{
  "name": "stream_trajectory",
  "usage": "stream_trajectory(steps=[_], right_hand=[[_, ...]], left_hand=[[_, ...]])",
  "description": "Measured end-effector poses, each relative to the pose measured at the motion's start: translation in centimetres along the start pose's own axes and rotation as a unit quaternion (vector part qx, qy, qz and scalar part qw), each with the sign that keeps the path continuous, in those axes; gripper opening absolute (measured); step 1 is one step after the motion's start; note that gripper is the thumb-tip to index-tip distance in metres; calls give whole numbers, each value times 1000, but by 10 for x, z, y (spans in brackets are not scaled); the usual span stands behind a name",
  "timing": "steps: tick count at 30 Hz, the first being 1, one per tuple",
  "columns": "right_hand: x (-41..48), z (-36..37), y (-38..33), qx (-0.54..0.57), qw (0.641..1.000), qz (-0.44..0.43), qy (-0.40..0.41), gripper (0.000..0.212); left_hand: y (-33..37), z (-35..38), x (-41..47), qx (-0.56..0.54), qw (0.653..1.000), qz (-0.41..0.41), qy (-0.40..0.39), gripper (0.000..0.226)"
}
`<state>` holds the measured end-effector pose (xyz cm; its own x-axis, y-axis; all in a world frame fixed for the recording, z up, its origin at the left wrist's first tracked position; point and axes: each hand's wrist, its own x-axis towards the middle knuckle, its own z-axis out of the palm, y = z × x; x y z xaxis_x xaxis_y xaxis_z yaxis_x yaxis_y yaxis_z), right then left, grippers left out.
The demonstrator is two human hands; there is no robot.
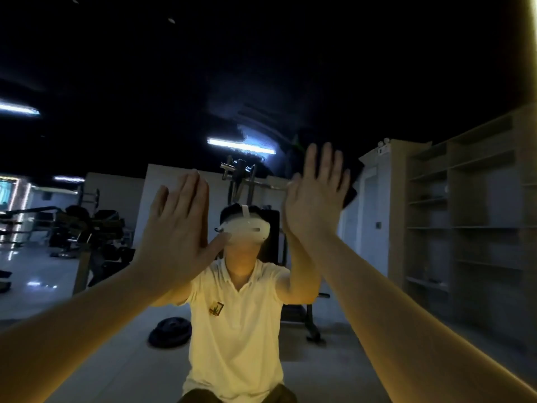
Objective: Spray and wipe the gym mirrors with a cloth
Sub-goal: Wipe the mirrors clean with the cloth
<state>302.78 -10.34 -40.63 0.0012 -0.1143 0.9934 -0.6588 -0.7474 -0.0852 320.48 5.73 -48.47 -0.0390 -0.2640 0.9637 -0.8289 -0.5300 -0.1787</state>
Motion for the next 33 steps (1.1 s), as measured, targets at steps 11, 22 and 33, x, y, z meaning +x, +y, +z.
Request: stream_trajectory(steps=[11, 22, 33], right_hand=[[15, 10, -43, -28, 966, -256, -24, 57], [35, -17, 106, -30, 1000, 5, -6, 61], [-5, 6, -35, -7, 968, -242, -60, 60]], left_hand=[[4, -8, 18, -12, 999, 0, 40, 90], [65, 13, 36, -17, 999, 0, 48, 95], [60, 5, 28, -34, 999, 5, 19, 91]])
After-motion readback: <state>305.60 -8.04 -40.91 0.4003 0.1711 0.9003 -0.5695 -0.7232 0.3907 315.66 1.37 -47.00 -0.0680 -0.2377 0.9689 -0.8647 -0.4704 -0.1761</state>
